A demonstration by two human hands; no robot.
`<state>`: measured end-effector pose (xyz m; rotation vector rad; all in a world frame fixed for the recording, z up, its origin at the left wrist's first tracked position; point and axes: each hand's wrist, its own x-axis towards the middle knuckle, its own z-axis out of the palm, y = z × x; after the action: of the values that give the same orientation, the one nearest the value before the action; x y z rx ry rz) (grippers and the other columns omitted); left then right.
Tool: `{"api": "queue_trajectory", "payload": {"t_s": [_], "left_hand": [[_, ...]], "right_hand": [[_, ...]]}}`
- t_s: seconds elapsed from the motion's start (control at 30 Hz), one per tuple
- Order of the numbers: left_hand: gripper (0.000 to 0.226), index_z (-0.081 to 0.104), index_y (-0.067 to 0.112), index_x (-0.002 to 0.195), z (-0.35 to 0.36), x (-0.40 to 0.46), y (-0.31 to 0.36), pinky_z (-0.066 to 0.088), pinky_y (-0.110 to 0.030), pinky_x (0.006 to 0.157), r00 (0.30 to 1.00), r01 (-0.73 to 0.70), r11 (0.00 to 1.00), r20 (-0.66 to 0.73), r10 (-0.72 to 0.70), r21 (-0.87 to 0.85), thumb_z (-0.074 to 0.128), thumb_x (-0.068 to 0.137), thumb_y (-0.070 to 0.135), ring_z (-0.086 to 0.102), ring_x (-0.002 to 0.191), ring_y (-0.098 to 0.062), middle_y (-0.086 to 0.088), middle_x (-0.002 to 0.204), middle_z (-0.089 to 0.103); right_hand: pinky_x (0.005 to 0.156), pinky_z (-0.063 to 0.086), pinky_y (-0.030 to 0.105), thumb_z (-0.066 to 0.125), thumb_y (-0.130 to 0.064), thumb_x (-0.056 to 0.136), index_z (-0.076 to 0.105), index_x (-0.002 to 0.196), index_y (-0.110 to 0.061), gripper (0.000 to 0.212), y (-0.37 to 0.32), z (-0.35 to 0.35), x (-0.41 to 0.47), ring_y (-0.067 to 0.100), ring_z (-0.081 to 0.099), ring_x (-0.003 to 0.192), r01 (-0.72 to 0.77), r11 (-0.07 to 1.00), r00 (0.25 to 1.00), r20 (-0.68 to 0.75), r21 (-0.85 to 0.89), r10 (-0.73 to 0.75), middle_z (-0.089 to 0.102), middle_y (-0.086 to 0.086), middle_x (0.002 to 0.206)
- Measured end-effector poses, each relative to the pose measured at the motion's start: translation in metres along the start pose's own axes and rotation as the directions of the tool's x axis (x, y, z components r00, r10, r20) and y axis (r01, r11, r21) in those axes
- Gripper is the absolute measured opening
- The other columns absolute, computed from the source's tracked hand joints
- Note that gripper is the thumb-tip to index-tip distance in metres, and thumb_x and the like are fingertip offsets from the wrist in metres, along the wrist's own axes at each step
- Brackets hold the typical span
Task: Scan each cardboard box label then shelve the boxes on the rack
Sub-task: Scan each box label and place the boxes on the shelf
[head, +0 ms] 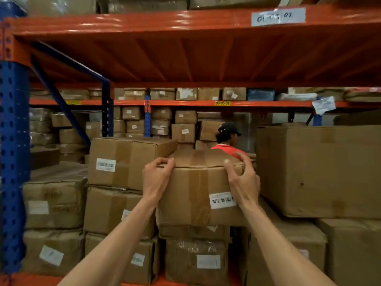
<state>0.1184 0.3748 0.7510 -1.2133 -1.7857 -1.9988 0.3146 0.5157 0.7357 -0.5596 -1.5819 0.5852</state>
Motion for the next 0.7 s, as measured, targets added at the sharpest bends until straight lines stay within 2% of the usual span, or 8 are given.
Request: {"api": "queue_trajectory", "payload": {"t_s": [0.07,0.1,0.17,0.23,0.33,0.43,0.57,0.7], "left_hand": [[0.018,0.078,0.016,0.101,0.009,-0.002,-0.015,0.048,-0.03,0.104,0.933,-0.318,0.933,-0.121,0.34,0.17,0.07,0.092,0.029,0.059,0.111,0.005,0.01,0.12,0.07],[0.02,0.076,0.012,0.106,0.01,-0.004,-0.017,0.043,-0.034,0.11,0.84,-0.483,0.825,-0.11,0.531,0.293,0.068,0.093,0.026,0.056,0.124,-0.008,-0.003,0.133,0.064],[0.042,0.067,0.006,0.128,0.015,-0.011,-0.03,0.032,-0.052,0.117,0.641,-0.686,0.519,0.087,0.762,0.511,0.058,0.096,0.031,0.044,0.14,-0.032,-0.019,0.147,0.05],[0.067,0.044,0.001,0.148,0.017,-0.024,-0.049,0.022,-0.06,0.12,0.558,-0.753,0.325,0.293,0.776,0.573,0.048,0.096,0.042,0.03,0.148,-0.037,-0.022,0.158,0.034],[0.075,0.029,0.001,0.155,0.015,-0.016,-0.054,0.015,-0.059,0.122,0.55,-0.761,0.273,0.36,0.754,0.589,0.039,0.097,0.048,0.021,0.152,-0.036,-0.022,0.163,0.023],[0.075,0.024,0.004,0.158,0.018,0.026,-0.042,0.012,-0.055,0.124,0.622,-0.735,0.279,0.448,0.642,0.618,0.034,0.099,0.05,0.018,0.153,-0.034,-0.021,0.164,0.021],[0.075,0.017,0.005,0.159,0.021,0.049,-0.068,0.015,-0.052,0.124,0.587,-0.772,0.19,0.568,0.576,0.606,0.032,0.103,0.052,0.012,0.154,-0.032,-0.02,0.166,0.015],[0.071,0.016,0.004,0.159,0.031,0.056,-0.095,0.013,-0.05,0.125,0.603,-0.754,0.209,0.53,0.595,0.623,0.026,0.105,0.049,0.007,0.155,-0.029,-0.017,0.167,0.011]], "right_hand": [[0.094,0.039,0.022,0.05,-0.065,0.094,0.035,0.152,-0.048,0.062,0.009,0.008,-0.006,-0.002,0.053,0.119,0.095,0.991,0.995,0.017,-0.095,-0.093,0.057,-0.017,0.136],[0.109,0.037,0.035,0.049,-0.06,0.098,0.029,0.159,-0.041,0.067,0.012,0.009,-0.009,0.011,0.042,0.143,0.187,0.971,0.982,0.013,-0.152,-0.187,0.04,-0.005,0.162],[0.126,0.013,0.049,0.048,-0.049,0.102,0.029,0.164,-0.023,0.071,0.023,0.012,-0.014,0.028,0.005,0.161,0.42,0.841,0.9,0.035,-0.341,-0.435,0.003,0.014,0.175],[0.128,0.005,0.057,0.044,-0.044,0.104,0.034,0.162,-0.014,0.067,0.039,0.016,-0.025,0.039,0.003,0.161,0.592,0.64,0.773,0.119,-0.49,-0.624,0.005,0.024,0.173],[0.128,0.007,0.058,0.041,-0.042,0.105,0.031,0.164,-0.015,0.067,0.043,0.023,-0.017,0.036,0.008,0.161,0.646,0.548,0.713,0.164,-0.531,-0.682,0.009,0.018,0.174],[0.13,0.004,0.054,0.042,-0.038,0.105,0.027,0.166,-0.018,0.066,0.033,0.035,0.021,0.028,0.004,0.162,0.599,0.577,0.773,0.213,-0.555,-0.597,0.008,0.013,0.175],[0.129,0.003,0.055,0.04,-0.037,0.105,0.022,0.167,-0.017,0.067,0.054,0.056,0.026,0.026,-0.002,0.162,0.553,0.578,0.814,0.245,-0.6,-0.526,0.004,0.013,0.176],[0.129,-0.004,0.052,0.034,-0.038,0.108,0.017,0.168,-0.016,0.066,0.071,0.071,0.031,0.031,0.001,0.162,0.534,0.553,0.822,0.24,-0.639,-0.516,0.001,0.015,0.175]]}}
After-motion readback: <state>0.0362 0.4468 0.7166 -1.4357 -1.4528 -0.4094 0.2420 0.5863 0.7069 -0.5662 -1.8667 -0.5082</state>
